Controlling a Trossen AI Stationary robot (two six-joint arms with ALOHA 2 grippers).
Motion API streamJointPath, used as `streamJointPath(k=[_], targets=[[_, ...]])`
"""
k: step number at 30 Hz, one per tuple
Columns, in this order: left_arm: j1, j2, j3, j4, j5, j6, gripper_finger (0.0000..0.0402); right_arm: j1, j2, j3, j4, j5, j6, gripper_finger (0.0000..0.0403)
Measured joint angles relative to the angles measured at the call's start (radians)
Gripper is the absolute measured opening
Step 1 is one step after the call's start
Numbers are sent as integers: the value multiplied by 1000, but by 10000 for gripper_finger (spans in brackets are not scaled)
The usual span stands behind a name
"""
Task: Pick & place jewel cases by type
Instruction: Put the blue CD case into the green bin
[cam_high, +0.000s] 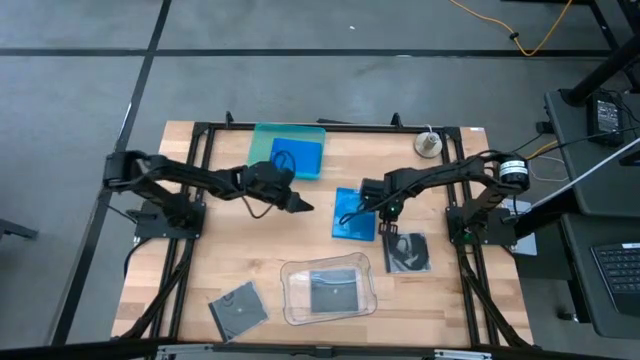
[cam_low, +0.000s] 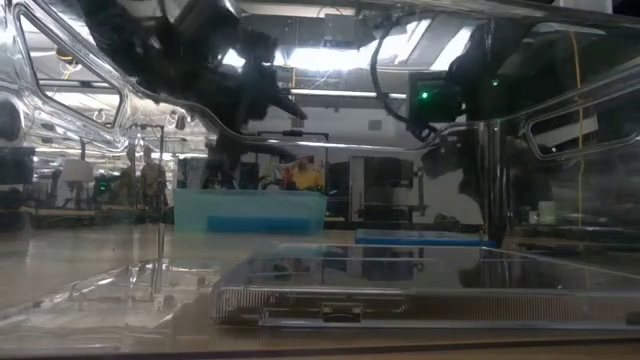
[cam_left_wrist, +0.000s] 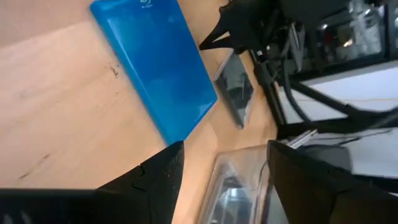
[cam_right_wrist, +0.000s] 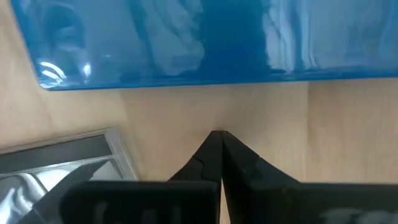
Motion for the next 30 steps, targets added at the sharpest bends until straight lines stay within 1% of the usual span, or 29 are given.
streamJointPath(k=[4, 6, 12, 17, 19, 22, 25, 30], targets=[[0, 91, 0, 118, 19, -68, 230, -34, 29, 2, 15, -40, -71, 4], [-1, 122, 0, 139, 23, -89, 232, -48, 33, 1, 26, -57, -100, 4], [-1, 193, 0, 130, -4, -118, 229, -82, 37, 5, 83, -93, -152, 5], [-1, 230, 0, 132, -43, -130, 230, -85, 38, 2, 167, -128, -162, 5], [-1, 243, 0, 132, -56, -130, 231, -85, 40, 2, 213, -138, -169, 5], [-5, 266, 0, 123, -89, -147, 228, -85, 48, 2, 338, -147, -180, 5], [-14, 286, 1, 124, -107, -160, 225, -85, 77, 4, 432, -165, -155, 5], [-33, 305, 1, 127, -113, -184, 225, -88, 161, 26, 474, -246, -107, 6]])
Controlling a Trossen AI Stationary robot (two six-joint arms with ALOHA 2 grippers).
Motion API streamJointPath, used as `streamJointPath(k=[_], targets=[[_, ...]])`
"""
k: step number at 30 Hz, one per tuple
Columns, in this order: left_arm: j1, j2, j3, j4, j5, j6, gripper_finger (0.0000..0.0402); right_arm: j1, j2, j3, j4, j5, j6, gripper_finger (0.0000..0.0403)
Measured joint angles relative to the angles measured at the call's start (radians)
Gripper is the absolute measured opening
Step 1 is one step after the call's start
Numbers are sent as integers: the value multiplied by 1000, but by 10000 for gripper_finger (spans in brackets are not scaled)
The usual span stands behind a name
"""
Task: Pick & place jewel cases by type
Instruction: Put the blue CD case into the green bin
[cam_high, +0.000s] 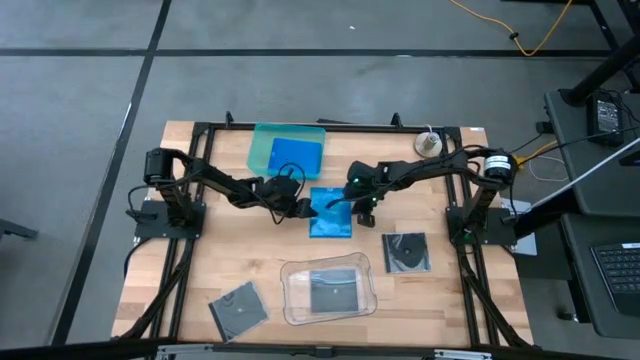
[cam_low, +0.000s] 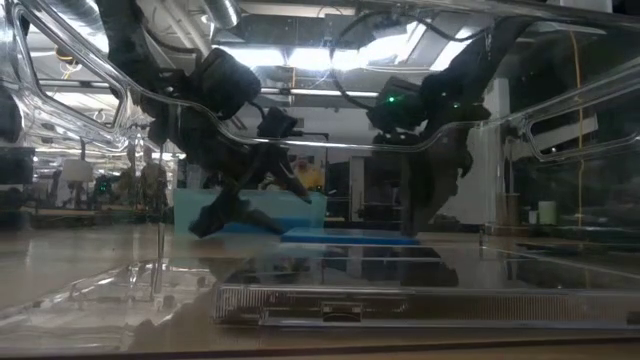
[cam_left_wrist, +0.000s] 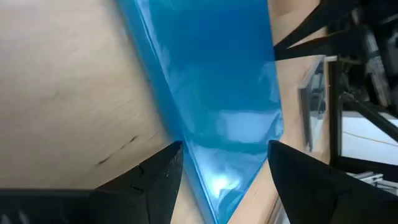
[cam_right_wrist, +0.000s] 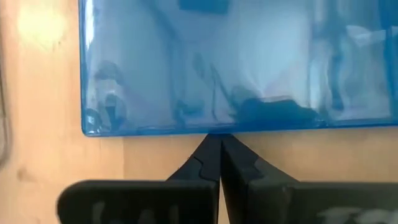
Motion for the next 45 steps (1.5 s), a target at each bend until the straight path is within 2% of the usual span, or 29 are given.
streamJointPath(k=[11, 18, 23, 27, 31, 36, 45], targets=[[-35, 4, 6, -132, -50, -28, 219, -4, 21, 4, 26, -38, 4, 6], [-37, 10, 12, -144, -88, -25, 213, -4, 21, 1, 46, -48, 4, 6], [-25, 24, 49, -191, -56, 0, 207, -4, 21, 0, 62, -52, 7, 6], [-37, 25, 56, -232, -84, 20, 199, -4, 23, 1, 72, -51, 2, 6], [-35, 26, 50, -201, -86, 32, 192, -4, 25, 0, 89, -51, 0, 6], [-31, 38, 54, -51, -105, 78, 184, -3, 26, 0, 103, -50, -2, 6], [-30, 41, 118, -43, -100, 116, 144, -3, 26, 0, 105, -50, -24, 6]])
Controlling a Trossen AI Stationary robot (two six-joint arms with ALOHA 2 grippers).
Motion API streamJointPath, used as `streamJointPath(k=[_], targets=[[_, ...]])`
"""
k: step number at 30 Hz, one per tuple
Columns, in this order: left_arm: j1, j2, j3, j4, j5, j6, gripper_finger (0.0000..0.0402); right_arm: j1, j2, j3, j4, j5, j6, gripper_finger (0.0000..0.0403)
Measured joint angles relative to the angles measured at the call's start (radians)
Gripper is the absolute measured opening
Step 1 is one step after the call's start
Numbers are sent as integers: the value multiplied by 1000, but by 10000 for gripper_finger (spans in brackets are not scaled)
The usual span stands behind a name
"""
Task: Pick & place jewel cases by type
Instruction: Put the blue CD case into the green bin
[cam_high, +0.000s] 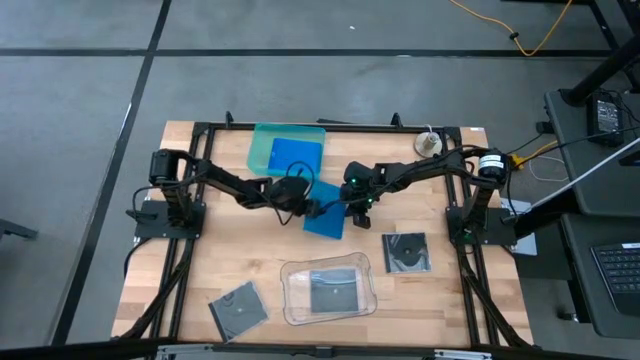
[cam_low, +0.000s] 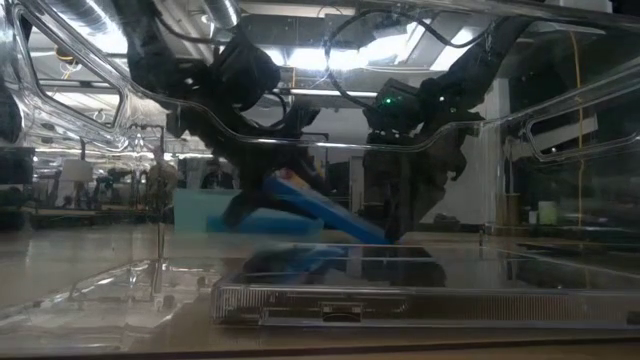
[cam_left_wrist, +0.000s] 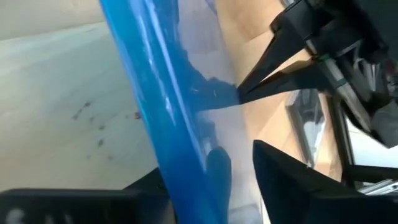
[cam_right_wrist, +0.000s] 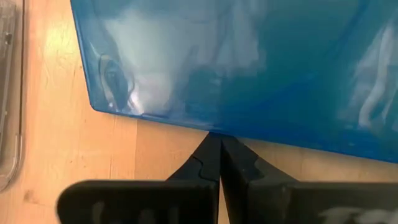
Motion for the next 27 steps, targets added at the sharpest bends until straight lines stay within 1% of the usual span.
streamJointPath(k=[3, 11, 13, 16, 19, 21, 24, 27], targets=[[0, 0, 7, 2, 2, -1, 117, 0, 0, 0, 0, 0, 0, 6], [0, -5, 8, 10, 7, -4, 27, -4, 0, 0, -2, -1, 0, 6], [0, -14, 8, 10, 7, -4, 10, -13, -7, 0, -11, -3, 3, 6], [3, -34, 8, 9, 15, 12, 8, -35, -35, 0, -41, -1, 2, 6], [9, -76, 8, 6, 25, 54, 8, -77, -94, -7, -107, 31, 2, 6], [17, -116, 8, -9, 26, 88, 5, -104, -150, -3, -124, 69, 0, 6], [38, -183, 9, -56, 20, 151, 5, -140, -248, -3, -196, 133, -6, 6], [65, -263, 9, -93, 21, 236, 5, -176, -365, -4, -236, 183, -17, 6]])
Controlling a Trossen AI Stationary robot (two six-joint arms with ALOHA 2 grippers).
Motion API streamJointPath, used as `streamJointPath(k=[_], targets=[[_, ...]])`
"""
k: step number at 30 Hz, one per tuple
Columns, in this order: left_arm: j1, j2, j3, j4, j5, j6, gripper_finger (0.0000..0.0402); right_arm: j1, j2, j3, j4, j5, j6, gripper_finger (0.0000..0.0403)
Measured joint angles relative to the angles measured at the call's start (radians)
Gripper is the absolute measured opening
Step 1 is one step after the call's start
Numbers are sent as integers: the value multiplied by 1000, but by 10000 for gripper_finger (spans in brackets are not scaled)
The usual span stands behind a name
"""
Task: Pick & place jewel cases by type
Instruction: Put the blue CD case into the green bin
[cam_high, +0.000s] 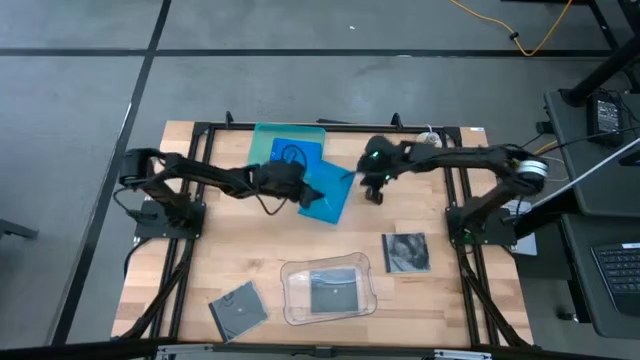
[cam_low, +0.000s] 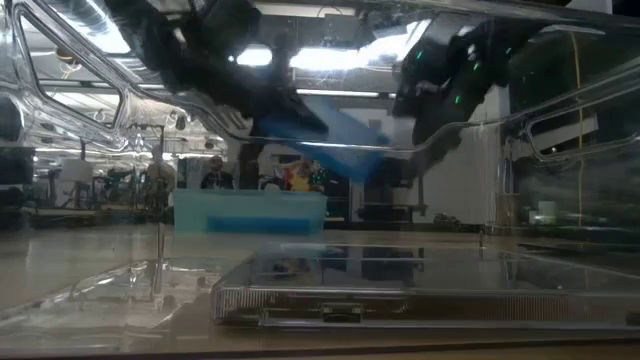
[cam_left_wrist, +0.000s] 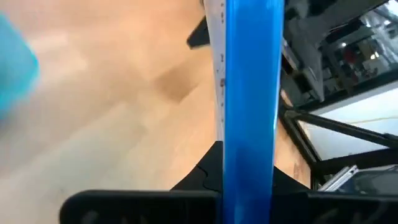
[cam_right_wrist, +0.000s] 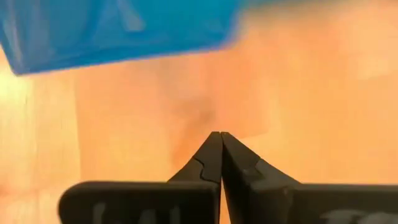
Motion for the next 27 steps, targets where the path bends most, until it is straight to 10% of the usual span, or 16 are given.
streamJointPath(k=[16, 27], targets=[[77, -492, 28, -36, 13, 595, 5, -30, -602, 3, 5, 61, 201, 6], [35, -542, 376, -358, 47, 975, 5, -30, -732, 3, 103, 58, 266, 6]])
